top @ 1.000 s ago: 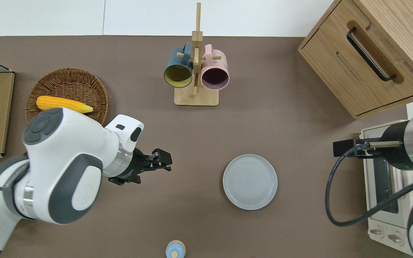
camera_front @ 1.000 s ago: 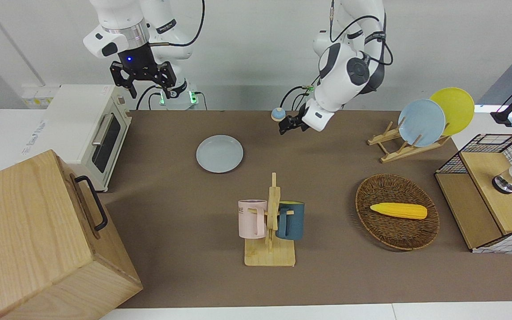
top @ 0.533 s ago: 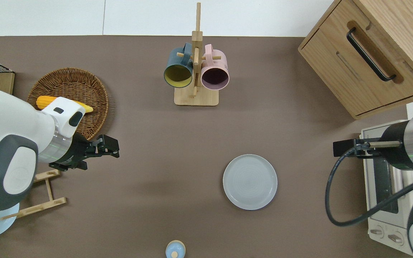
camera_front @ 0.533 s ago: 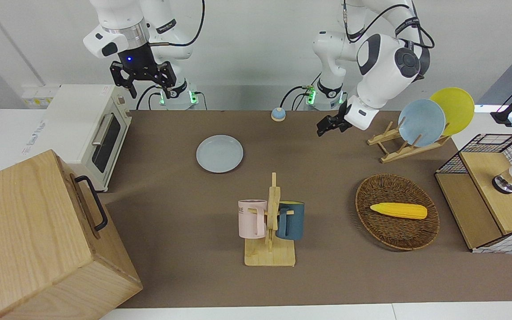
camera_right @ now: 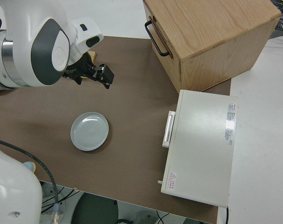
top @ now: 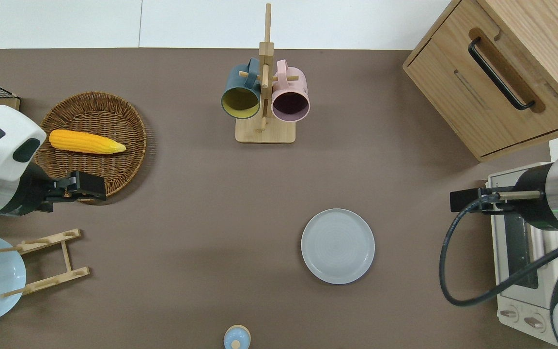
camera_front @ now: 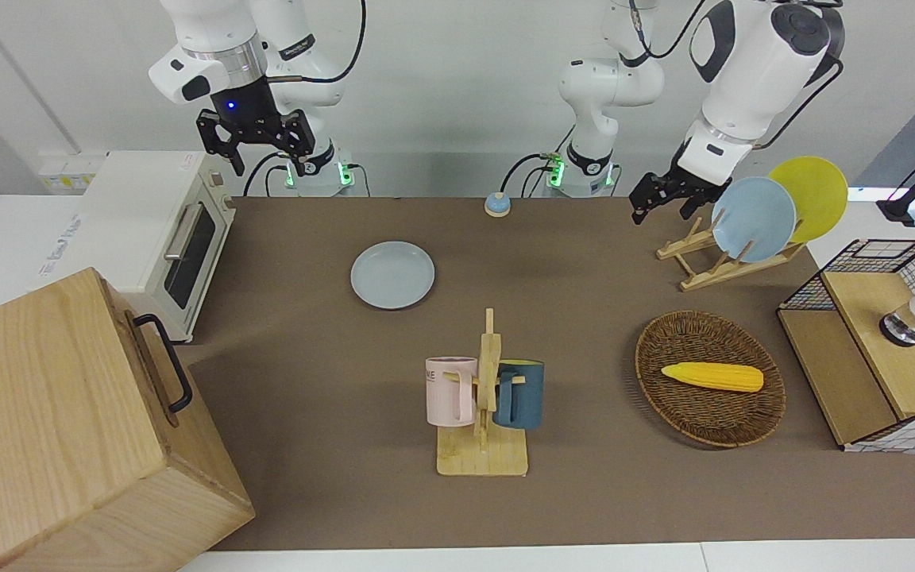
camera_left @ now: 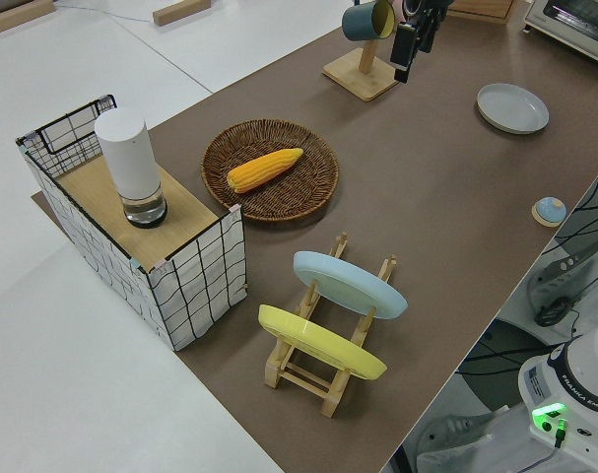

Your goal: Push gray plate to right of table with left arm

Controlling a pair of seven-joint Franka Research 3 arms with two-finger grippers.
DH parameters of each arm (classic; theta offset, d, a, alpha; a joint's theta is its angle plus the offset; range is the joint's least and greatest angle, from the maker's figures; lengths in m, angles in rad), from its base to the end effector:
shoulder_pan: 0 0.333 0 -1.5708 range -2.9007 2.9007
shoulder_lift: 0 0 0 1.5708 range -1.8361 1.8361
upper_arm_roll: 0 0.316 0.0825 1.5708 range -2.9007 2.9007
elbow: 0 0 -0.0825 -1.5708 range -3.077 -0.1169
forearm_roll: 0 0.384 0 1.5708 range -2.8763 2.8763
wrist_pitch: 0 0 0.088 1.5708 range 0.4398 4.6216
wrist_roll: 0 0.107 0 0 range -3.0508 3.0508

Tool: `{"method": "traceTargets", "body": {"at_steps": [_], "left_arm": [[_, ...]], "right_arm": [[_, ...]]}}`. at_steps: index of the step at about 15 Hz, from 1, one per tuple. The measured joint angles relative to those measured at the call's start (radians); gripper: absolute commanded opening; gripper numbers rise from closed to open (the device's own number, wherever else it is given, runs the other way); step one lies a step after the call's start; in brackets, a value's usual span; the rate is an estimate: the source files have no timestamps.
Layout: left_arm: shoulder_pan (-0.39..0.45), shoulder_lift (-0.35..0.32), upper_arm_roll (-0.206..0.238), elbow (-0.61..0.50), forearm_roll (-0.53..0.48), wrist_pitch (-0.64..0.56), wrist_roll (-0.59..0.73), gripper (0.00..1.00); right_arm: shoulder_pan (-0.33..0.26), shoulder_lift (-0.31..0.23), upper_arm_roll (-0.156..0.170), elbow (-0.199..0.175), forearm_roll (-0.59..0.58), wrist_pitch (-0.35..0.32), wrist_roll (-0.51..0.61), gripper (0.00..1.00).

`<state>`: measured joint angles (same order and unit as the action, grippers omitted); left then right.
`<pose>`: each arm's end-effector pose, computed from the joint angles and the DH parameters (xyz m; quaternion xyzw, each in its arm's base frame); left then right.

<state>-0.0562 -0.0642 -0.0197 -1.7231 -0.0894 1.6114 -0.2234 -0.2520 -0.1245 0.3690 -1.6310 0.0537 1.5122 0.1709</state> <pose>0.5324 -0.0500 0.5914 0.9958 0.0765 -0.0300 0.0399 0.5061 0.0786 0.6526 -0.9996 0.0267 0.0019 0.0042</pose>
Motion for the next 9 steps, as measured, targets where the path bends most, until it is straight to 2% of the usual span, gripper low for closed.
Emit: {"method": "traceTargets", "body": {"at_steps": [3, 9], "left_arm": [[0.029, 0.000, 0.004, 0.052, 0.000, -0.025, 0.008, 0.99], [0.029, 0.000, 0.004, 0.058, 0.000, -0.031, 0.008, 0.99]], "right_arm": [[0.000, 0.000, 0.000, 0.000, 0.000, 0.000, 0.000, 0.996], [0.000, 0.000, 0.000, 0.000, 0.000, 0.000, 0.000, 0.996]]}}
